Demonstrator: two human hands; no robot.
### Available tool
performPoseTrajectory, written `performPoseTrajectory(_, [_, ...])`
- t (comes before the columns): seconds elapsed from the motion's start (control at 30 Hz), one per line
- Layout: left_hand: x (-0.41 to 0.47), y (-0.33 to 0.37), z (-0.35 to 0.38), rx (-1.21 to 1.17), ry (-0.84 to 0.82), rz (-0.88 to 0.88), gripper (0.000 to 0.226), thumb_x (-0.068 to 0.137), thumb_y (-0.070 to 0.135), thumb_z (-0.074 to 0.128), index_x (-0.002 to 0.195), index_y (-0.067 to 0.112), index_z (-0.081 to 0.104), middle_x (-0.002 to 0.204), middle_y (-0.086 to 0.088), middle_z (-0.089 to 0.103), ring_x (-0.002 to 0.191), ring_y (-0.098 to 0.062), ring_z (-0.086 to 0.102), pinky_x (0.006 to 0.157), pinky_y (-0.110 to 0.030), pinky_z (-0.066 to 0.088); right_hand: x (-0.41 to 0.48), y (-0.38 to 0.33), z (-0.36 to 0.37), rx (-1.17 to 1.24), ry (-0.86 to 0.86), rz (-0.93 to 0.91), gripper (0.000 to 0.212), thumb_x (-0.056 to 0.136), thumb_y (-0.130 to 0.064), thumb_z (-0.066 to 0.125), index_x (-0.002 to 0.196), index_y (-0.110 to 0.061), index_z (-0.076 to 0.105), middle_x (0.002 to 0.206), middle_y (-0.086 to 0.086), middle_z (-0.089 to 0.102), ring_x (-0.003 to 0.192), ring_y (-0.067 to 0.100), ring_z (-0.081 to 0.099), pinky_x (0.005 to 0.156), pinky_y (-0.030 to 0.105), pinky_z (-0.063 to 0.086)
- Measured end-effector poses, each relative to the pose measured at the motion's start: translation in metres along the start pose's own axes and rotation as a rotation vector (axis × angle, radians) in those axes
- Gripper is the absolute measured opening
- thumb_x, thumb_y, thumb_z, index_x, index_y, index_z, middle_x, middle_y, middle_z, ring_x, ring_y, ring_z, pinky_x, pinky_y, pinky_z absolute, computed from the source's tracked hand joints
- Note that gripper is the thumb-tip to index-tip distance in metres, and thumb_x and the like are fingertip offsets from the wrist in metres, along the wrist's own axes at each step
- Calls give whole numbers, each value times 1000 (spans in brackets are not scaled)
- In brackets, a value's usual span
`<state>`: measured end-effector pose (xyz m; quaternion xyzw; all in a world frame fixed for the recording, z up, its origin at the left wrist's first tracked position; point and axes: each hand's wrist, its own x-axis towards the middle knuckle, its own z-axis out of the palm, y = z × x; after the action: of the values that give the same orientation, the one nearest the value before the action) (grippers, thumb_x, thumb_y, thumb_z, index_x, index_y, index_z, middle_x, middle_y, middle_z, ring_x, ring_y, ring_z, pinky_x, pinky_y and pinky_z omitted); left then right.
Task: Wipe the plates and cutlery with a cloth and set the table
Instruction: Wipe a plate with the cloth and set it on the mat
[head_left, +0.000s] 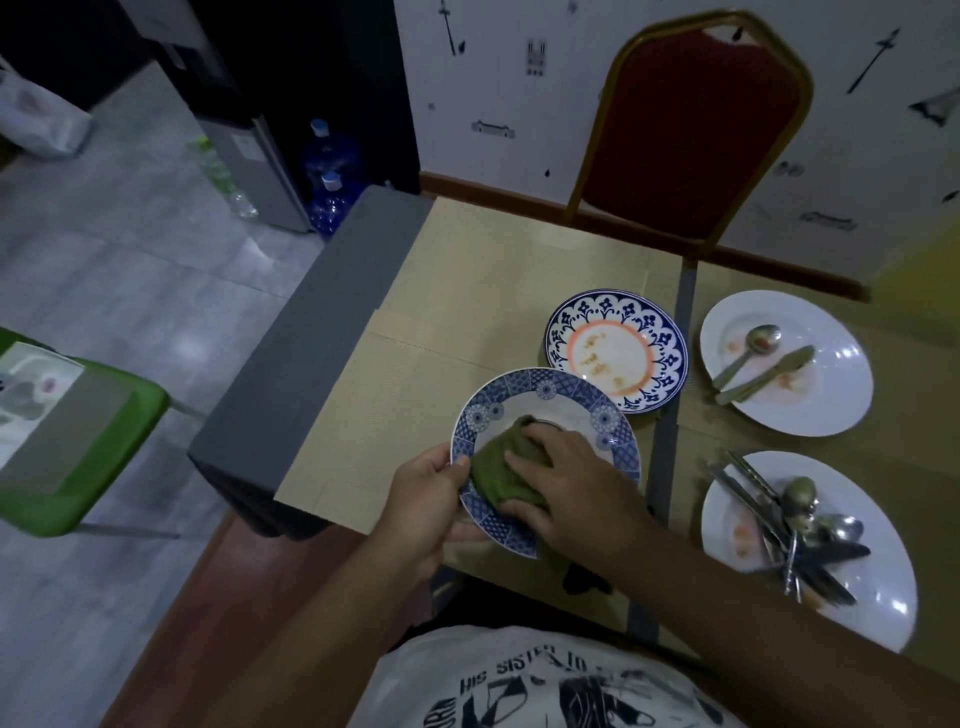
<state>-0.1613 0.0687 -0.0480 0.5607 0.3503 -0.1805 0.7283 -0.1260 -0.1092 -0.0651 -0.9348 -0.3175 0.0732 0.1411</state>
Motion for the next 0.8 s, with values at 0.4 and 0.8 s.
performPoseTrajectory(0.4, [-3,1,-1,-28,44,44,22,104,14,50,111,10,71,95,-13,78,76,-27,75,58,-38,60,-14,9,-10,-24,-47,57,40,70,-22,67,110,-24,64,113,0,58,98,25,55,64,36,53])
performPoseTrajectory(0.8, [-3,-8,-2,20,-6,66,24,104,15,50,115,14,71,98,-12,78,79,-28,75,61,-39,61,-12,3,-24,-100,-104,90,42,69,-31,68,111,-29,62,110,0,55,95,25,56,56,31,45])
